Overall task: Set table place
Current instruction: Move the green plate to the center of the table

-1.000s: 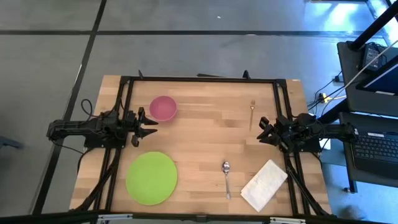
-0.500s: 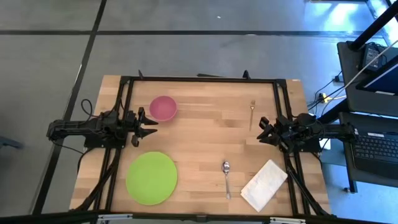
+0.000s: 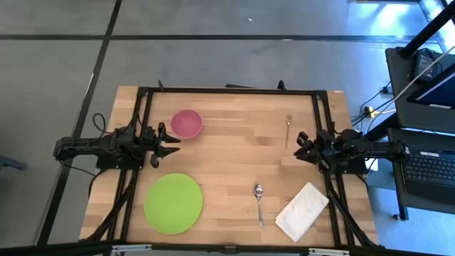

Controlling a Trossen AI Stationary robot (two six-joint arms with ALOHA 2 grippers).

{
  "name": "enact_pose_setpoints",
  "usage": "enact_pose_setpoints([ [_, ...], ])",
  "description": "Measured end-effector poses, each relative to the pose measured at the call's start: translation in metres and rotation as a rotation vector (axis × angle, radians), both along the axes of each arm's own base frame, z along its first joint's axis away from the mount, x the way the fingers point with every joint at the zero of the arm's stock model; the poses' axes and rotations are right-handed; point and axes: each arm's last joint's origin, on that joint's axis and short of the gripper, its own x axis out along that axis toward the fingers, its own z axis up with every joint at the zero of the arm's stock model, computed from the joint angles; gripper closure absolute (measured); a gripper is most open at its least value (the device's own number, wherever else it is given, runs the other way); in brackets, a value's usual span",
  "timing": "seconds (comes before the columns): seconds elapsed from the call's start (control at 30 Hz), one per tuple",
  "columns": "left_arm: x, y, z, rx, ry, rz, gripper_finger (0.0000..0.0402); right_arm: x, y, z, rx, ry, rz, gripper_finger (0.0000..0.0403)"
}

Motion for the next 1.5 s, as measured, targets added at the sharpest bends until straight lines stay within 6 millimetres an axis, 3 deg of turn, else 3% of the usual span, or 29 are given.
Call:
enact_pose_setpoints([
  [0.2,0.0,0.0,0.0,0.0,0.0,0.0,0.0245,0.0,0.0,0.0,0.062,0.025,0.008,0.0324],
  [0.63,0.0,0.0,0.0,0.0,0.0,0.0,0.0245,0.0,-0.011,0.005,0.423,-0.011,-0.268,0.0324],
  [0.83,0.0,0.0,0.0,0.0,0.0,0.0,0.0245,0.0,-0.014,0.006,0.511,-0.029,-0.331,0.0324],
  [1.33,0.0,0.0,0.0,0.0,0.0,0.0,0.0245,0.012,-0.019,-0.008,0.548,0.094,-0.551,0.0324],
  [1.5,0.0,0.0,0.0,0.0,0.0,0.0,0.0245,0.015,-0.02,-0.01,0.528,0.108,-0.606,0.0292],
])
